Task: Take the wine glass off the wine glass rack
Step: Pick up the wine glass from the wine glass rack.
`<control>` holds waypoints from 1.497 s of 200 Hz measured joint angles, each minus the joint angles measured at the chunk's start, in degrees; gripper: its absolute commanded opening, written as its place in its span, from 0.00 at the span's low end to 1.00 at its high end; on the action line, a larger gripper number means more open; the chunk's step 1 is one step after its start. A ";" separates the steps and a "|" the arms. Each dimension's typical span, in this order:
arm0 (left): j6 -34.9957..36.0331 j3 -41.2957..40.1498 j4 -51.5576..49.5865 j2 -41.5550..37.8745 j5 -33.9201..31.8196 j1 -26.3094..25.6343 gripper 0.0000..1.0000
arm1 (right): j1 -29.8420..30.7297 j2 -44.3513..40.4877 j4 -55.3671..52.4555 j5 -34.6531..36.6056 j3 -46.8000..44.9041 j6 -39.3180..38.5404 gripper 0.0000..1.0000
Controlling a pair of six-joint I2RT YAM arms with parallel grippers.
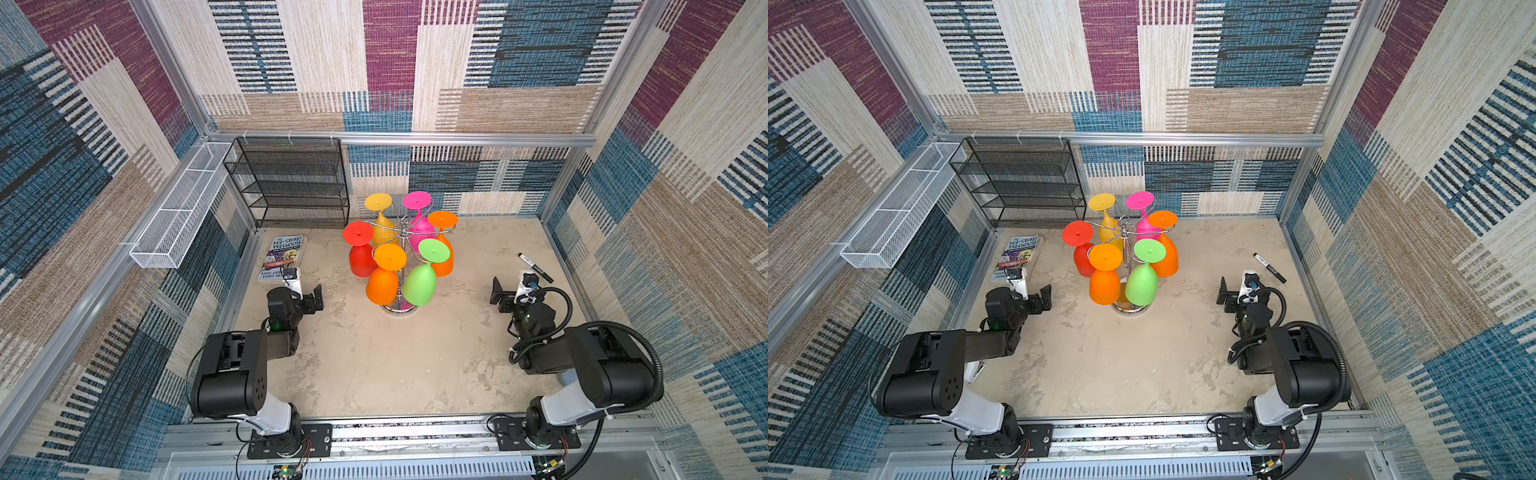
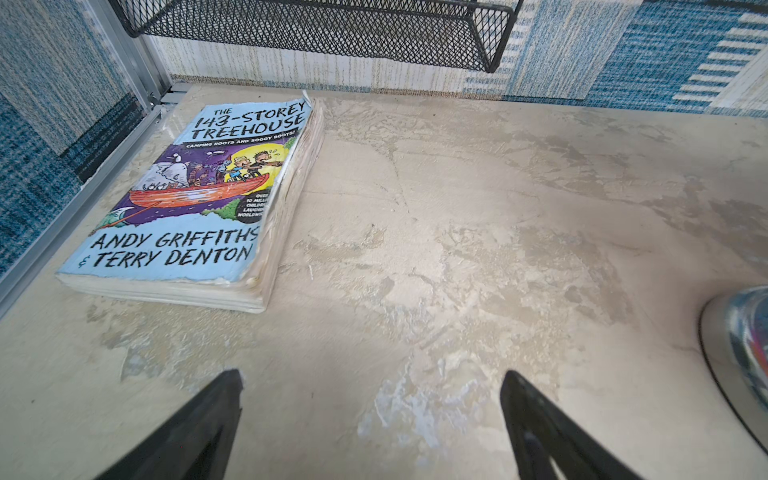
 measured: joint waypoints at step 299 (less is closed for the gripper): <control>-10.43 11.87 -36.98 -50.80 -12.17 -27.58 0.92 | 10.49 -1.62 -72.67 -48.33 79.76 45.72 0.65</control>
